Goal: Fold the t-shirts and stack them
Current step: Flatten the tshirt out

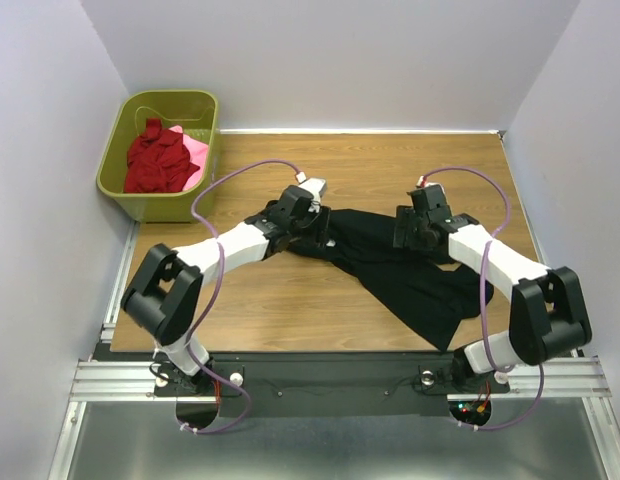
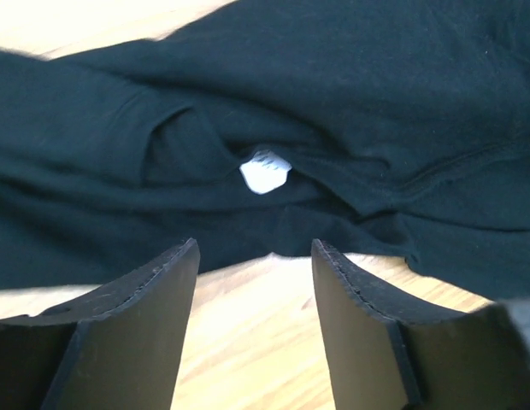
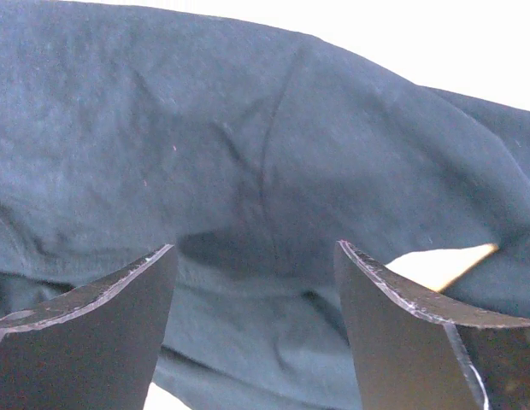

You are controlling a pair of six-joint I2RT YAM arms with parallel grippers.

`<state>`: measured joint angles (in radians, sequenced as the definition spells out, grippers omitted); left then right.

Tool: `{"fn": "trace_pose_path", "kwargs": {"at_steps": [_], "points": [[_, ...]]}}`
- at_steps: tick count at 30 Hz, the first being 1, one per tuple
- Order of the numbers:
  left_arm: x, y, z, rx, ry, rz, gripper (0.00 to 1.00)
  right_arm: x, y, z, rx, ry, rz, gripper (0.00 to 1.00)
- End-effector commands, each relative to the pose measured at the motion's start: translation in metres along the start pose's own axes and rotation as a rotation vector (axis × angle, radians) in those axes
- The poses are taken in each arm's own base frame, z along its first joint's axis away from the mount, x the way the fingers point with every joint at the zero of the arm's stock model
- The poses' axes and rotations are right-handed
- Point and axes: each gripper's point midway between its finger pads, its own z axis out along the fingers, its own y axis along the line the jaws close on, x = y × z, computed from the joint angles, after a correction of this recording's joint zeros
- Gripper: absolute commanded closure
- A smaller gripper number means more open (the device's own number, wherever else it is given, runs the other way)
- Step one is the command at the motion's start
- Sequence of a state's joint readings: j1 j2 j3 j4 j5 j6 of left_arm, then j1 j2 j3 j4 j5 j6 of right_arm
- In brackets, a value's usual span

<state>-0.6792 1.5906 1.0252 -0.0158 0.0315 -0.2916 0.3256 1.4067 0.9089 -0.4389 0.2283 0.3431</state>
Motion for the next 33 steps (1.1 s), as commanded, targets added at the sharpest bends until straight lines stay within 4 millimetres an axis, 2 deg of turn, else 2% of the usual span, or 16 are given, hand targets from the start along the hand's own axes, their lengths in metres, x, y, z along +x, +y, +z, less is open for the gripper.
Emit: {"fn": "trace_pose_path", "kwargs": {"at_steps": [1,8,12,13,15,16,17,18,19,22,24,26,28,29,31,33], "points": [[-0.021,-0.02,0.008,0.08,-0.027,0.056,0.35,-0.018,0.01,0.011,-0.028,-0.028,-0.026,0.21],[0.012,-0.01,0.03,0.055,0.099,0.087,0.42,-0.004,0.022,0.024,-0.087,0.043,-0.06,0.33],[0.024,-0.008,0.042,0.056,0.161,0.101,0.52,-0.005,0.023,0.024,-0.089,0.046,-0.061,0.57],[0.029,-0.008,0.043,0.059,0.188,0.102,0.57,-0.013,0.021,0.022,-0.075,0.024,-0.057,0.71],[0.037,-0.006,0.052,0.055,0.224,0.106,0.58,-0.028,0.019,0.014,-0.061,-0.027,-0.061,0.83],[0.042,-0.006,0.052,0.06,0.248,0.111,0.6,-0.045,0.014,0.009,-0.026,-0.074,-0.059,0.89],[0.048,-0.005,0.055,0.064,0.266,0.114,0.68,-0.058,0.012,0.004,-0.009,-0.11,-0.059,0.9],[0.05,-0.005,0.056,0.066,0.277,0.114,0.69,-0.069,0.009,-0.001,0.016,-0.142,-0.072,0.91],[0.055,-0.005,0.057,0.069,0.293,0.117,0.69,-0.095,0.002,-0.011,0.067,-0.21,-0.065,0.92],[0.062,-0.004,0.058,0.076,0.319,0.118,0.69,-0.131,-0.009,-0.018,0.159,-0.286,-0.075,0.94],[0.068,-0.006,0.06,0.091,0.339,0.118,0.69,-0.169,-0.016,-0.031,0.224,-0.364,-0.063,0.94],[0.072,-0.01,0.059,0.123,0.356,0.123,0.69,-0.196,-0.021,-0.026,0.275,-0.396,-0.054,0.94],[0.075,-0.011,0.058,0.136,0.367,0.124,0.69,-0.21,-0.024,-0.016,0.299,-0.4,-0.049,0.94],[0.076,-0.013,0.056,0.149,0.374,0.123,0.69,-0.214,-0.033,-0.001,0.343,-0.386,-0.039,0.94],[0.078,-0.015,0.053,0.161,0.379,0.119,0.69,-0.241,-0.045,-0.002,0.365,-0.43,0.017,0.79],[0.07,-0.019,0.047,0.174,0.354,0.116,0.69,-0.249,-0.047,0.004,0.365,-0.436,0.044,0.65]]}}
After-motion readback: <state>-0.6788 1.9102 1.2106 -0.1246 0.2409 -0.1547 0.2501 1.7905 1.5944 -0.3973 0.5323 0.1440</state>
